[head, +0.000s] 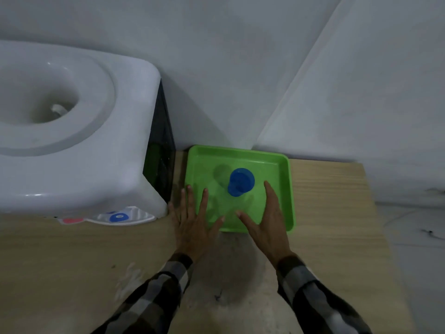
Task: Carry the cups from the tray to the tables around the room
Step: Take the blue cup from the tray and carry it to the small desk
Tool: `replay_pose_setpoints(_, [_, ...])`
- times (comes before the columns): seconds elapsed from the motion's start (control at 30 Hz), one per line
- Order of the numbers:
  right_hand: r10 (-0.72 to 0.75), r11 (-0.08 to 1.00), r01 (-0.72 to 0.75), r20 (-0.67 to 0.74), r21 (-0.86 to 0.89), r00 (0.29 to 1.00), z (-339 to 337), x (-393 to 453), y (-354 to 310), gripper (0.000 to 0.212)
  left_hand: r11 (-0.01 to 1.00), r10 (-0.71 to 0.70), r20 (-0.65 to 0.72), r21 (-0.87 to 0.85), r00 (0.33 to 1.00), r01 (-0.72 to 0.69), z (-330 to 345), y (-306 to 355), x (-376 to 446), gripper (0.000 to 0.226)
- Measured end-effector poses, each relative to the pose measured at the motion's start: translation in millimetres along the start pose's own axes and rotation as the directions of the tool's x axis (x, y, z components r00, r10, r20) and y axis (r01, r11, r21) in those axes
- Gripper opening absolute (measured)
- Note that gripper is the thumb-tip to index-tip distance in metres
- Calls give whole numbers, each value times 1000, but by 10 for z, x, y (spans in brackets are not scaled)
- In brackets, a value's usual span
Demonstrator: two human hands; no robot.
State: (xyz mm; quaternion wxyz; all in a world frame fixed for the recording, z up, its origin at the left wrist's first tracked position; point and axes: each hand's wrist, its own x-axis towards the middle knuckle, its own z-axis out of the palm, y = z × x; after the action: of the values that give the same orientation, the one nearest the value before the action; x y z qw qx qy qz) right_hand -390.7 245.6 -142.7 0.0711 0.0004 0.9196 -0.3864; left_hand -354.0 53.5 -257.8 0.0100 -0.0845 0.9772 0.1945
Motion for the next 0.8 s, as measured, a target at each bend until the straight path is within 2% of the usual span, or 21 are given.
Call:
replay_pose_setpoints(0.23, [66, 995, -66, 2, 77, 998, 470, 645, -4, 119, 1000, 13, -32, 14, 999, -12, 73, 15, 16, 105])
replay_pose_setpoints(0.37, [81, 996, -80, -44, 36, 996, 634, 760, 107, 103, 1000, 21, -45, 23, 999, -20, 53, 26, 44, 108])
replay_pose_setpoints(0.5, [100, 993, -94, -91, 66, 991, 661, 811, 114, 86, 1000, 9, 16, 28, 1000, -9, 27, 18, 40, 125])
replay_pose_setpoints(0.6, [107, 992, -100, -97, 76, 990, 638, 816, 86, 82, 999, 17, 60, 39, 998, -20, 32, 11, 32, 136])
replay_pose_setpoints(0.8, [59, 996, -48, -139, 77, 989, 495, 667, 25, 82, 1000, -2, 90, 28, 996, 0, -6, 27, 64, 139])
